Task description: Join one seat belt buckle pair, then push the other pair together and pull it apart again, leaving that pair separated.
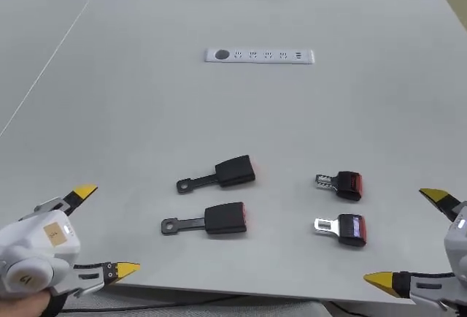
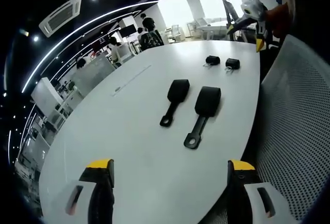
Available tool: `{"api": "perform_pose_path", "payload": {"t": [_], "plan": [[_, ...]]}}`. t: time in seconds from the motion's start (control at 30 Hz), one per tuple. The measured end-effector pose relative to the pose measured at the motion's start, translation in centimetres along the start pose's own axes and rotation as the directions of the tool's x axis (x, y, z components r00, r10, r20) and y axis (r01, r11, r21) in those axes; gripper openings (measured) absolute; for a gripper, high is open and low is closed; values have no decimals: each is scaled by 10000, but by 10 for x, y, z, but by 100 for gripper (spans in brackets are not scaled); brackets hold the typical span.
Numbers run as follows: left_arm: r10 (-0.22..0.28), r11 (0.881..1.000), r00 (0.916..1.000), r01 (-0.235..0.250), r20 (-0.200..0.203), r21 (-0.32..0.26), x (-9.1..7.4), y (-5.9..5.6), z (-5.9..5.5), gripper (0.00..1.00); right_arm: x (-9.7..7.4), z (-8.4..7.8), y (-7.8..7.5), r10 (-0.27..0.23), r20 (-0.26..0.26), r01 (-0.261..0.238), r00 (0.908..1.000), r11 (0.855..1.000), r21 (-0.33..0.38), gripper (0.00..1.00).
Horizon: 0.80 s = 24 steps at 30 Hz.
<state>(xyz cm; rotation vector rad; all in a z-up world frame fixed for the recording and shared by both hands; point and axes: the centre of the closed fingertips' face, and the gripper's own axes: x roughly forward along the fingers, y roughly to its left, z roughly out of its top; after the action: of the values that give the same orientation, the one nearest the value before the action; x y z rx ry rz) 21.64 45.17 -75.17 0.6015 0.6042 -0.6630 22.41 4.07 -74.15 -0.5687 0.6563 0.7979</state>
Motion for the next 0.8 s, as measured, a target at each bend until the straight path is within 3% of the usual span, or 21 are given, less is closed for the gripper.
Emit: {"api": "perform_pose_path", "payload": {"t": [0.43,0.6,0.67,0.8], "plan": [[-183,9998,9997,184,-135,79,1,-5,-3,99,-2,-7,4,-178,-382,163,9991,9992,-377,100],[-57,9999,9999,59,-123,162,1,-2,-3,100,-2,-13,3,-281,-500,278,9984,9996,-62,100],[-102,9999,9998,104,-187,135,2,-3,-5,100,-4,-8,-3,-549,-275,553,9981,9984,127,100],[-33,9998,9999,36,-148,187,1,-1,-4,100,-4,-6,-6,-565,-181,572,9982,9975,425,99]]}}
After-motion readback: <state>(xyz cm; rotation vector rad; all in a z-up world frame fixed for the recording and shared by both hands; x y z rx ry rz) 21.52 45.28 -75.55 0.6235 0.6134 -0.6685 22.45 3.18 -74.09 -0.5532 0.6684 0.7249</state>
